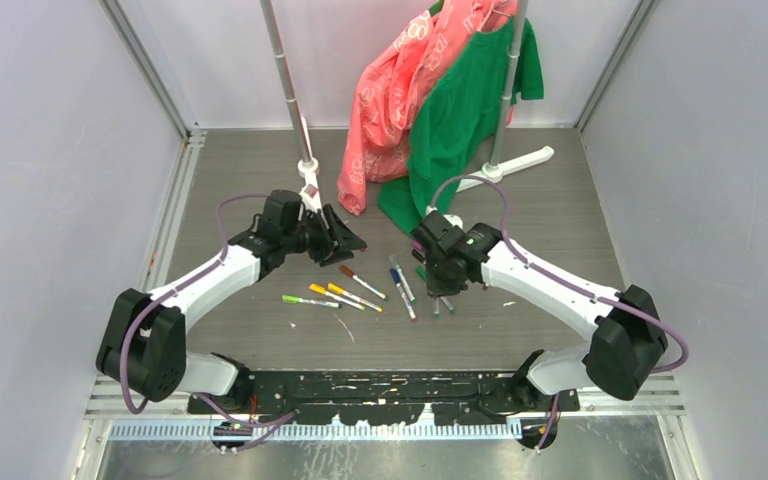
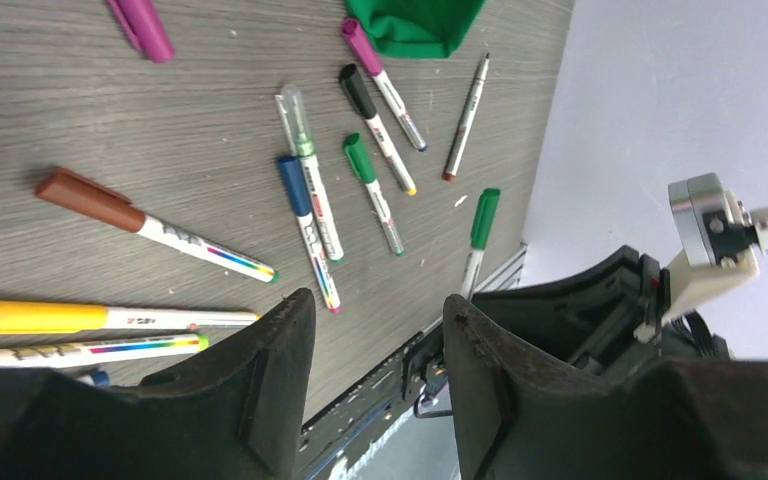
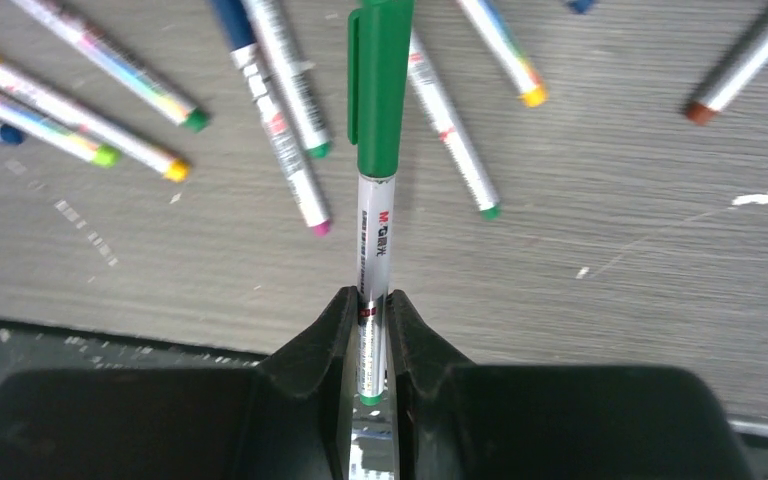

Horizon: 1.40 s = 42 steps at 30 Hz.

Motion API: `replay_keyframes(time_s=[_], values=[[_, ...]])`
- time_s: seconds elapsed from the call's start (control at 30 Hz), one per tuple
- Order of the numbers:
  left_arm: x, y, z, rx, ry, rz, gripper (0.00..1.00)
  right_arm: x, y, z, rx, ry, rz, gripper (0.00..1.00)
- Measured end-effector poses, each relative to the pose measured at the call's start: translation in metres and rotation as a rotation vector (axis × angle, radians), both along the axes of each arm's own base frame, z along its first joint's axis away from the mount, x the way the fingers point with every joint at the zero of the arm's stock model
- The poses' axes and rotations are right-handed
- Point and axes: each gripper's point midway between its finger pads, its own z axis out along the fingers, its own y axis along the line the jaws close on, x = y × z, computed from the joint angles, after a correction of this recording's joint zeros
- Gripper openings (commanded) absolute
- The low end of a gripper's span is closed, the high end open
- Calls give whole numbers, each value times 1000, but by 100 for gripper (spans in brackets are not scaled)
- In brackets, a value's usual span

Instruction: Open the pen caps

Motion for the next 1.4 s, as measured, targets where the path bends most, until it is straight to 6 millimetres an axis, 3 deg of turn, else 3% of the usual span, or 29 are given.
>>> replay_keyframes(time_s=[0.23,0.4,0.6,0.9,1.23,1.3,1.37,1.4], values=[[-8,-15,7,-51,-6,-23,50,-11,58,24,110,-37,108,1],[-16,-25,10,-68,-5,-46,50,-15,87,27,158,-35,145,1],[-23,-35,14,-80,-13,-72,51,-15,112,33,200,-39,169,1],[-28,-38,12,-72,-13,-78,50,-12,133,47,270,-58,189,1],[-30,-39,10,-69,-13,-74,32,-13,145,48,314,-47,197,1],[-29,-40,10,-74,-13,-72,21,-13,146,48,319,-50,198,1],[-29,-40,9,-75,-11,-69,3,-12,147,49,323,-51,198,1],[-30,-38,6,-65,-16,-69,0,-12,147,49,322,-51,198,1]])
